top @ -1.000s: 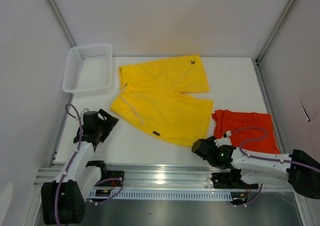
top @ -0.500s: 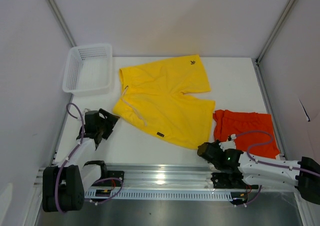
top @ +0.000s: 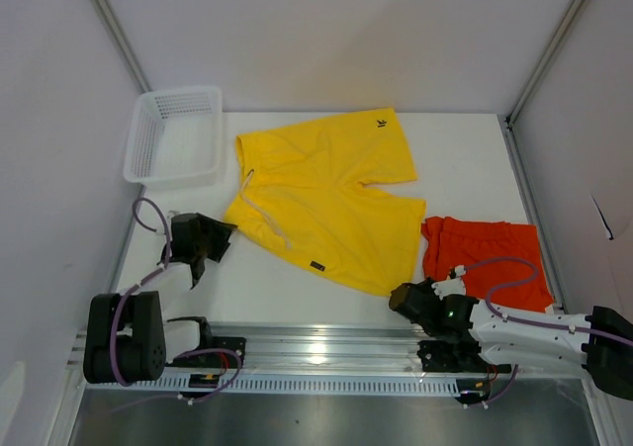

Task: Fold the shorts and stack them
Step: Fold the shorts

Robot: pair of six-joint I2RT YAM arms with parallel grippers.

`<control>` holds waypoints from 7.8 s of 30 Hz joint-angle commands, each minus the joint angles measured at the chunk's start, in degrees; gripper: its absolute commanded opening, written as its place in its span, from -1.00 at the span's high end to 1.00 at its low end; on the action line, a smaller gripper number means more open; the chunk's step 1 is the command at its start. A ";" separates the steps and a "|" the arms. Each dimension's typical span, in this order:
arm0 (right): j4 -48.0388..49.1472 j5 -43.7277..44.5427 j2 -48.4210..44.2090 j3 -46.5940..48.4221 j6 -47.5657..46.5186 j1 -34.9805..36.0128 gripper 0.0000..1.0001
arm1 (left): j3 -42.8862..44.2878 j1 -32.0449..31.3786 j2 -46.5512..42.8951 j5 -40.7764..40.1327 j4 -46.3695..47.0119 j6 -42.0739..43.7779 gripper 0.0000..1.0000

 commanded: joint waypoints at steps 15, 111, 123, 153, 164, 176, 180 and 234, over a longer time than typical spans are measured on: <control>0.10 1.48 -0.96 -1.08 18.39 1.04 1.00 | 1.31 0.45 17.48 2.24 21.37 -4.17 -0.04; -54.57 24.58 7.04 49.62 3.91 23.20 1.00 | 15.64 3.70 -23.30 -1.81 -39.36 3.13 1.00; -13.70 6.52 3.33 60.61 -58.40 -14.01 1.00 | 35.30 6.51 -9.08 -0.31 -43.31 -1.00 1.00; -4.20 -36.93 28.32 73.20 -69.94 -48.79 1.00 | 48.69 8.62 6.33 6.36 -41.03 -1.35 1.00; -11.58 -39.92 5.30 60.45 -69.76 -50.55 1.00 | 39.28 8.36 -9.57 6.81 -45.14 -1.62 1.00; -16.51 -43.87 -2.20 60.35 -70.02 -49.67 1.00 | 33.30 8.53 -19.00 8.30 -52.09 1.81 1.00; -17.03 -43.61 1.58 64.92 -72.40 -48.88 1.00 | 32.43 8.97 -18.12 8.30 -52.19 2.34 1.00; 4.84 -52.23 62.94 87.17 -69.94 -60.13 1.00 | 74.43 4.41 39.98 7.51 -31.01 -3.02 1.00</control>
